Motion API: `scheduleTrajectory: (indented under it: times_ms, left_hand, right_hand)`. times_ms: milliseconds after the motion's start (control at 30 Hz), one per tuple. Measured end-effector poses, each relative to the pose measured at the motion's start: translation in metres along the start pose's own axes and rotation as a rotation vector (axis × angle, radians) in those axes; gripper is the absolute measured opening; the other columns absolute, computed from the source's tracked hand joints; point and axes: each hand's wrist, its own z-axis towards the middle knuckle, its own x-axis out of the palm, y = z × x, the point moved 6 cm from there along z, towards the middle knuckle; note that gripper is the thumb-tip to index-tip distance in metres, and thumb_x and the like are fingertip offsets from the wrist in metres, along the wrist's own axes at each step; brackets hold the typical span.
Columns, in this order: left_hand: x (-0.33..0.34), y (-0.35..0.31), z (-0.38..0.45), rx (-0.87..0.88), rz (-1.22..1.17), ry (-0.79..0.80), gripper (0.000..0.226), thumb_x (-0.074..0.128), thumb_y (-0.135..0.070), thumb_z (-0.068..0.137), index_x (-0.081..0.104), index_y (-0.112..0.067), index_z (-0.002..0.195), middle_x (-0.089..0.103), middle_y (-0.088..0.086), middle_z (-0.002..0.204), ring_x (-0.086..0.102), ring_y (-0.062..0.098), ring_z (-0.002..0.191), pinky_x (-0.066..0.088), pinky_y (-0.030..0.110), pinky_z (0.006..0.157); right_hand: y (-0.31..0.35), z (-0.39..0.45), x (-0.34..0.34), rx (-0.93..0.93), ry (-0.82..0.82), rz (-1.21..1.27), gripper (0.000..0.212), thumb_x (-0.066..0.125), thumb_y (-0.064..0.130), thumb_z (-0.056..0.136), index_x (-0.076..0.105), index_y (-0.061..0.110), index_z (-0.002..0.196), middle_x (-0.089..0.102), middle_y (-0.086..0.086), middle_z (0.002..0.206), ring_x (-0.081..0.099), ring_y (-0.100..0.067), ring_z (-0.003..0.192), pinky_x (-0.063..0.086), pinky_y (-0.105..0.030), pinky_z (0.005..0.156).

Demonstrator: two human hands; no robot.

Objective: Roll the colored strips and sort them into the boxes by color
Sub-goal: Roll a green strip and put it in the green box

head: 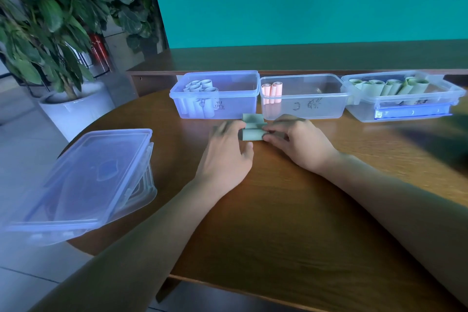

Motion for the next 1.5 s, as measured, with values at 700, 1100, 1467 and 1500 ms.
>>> scheduleTrajectory:
  times_ms: [700,1100,1467,1500]
  left_hand:
    - [0.016,-0.003,0.017,0.074,0.264,0.024,0.047,0.05,-0.035,0.1,0.048,-0.018,0.144,0.047,-0.001,0.142,0.038,0.02,0.131,0.041,0.038,0.108]
    - [0.02,0.002,0.031,0.07,0.204,0.004,0.034,0.051,-0.024,0.099,0.056,-0.023,0.134,0.057,-0.004,0.136,0.046,0.022,0.122,0.047,0.039,0.101]
    - [0.027,0.013,0.052,0.02,0.073,0.005,0.032,0.06,-0.019,0.097,0.061,-0.023,0.129,0.062,-0.005,0.127,0.047,0.019,0.119,0.042,0.03,0.095]
    - [0.028,0.015,0.055,0.016,0.054,0.002,0.03,0.063,-0.018,0.095,0.063,-0.023,0.125,0.062,-0.005,0.124,0.047,0.018,0.118,0.041,0.027,0.093]
  right_hand:
    - [-0.002,0.014,0.006,0.028,0.029,-0.063,0.034,0.06,0.039,0.1,0.065,0.025,0.13,0.061,0.004,0.125,0.048,-0.007,0.088,0.053,-0.039,0.081]
    - [0.002,0.022,0.007,0.038,0.022,-0.124,0.034,0.059,0.034,0.1,0.062,0.025,0.133,0.057,0.0,0.125,0.064,-0.03,0.104,0.056,-0.046,0.08]
    - [-0.003,0.032,0.012,0.08,0.02,-0.07,0.03,0.062,0.029,0.098,0.067,0.026,0.128,0.061,-0.003,0.115,0.062,-0.032,0.102,0.053,-0.046,0.083]
    - [-0.003,0.032,0.013,0.073,0.015,-0.06,0.03,0.063,0.028,0.098,0.068,0.026,0.127,0.061,-0.004,0.111,0.062,-0.033,0.099,0.053,-0.046,0.081]
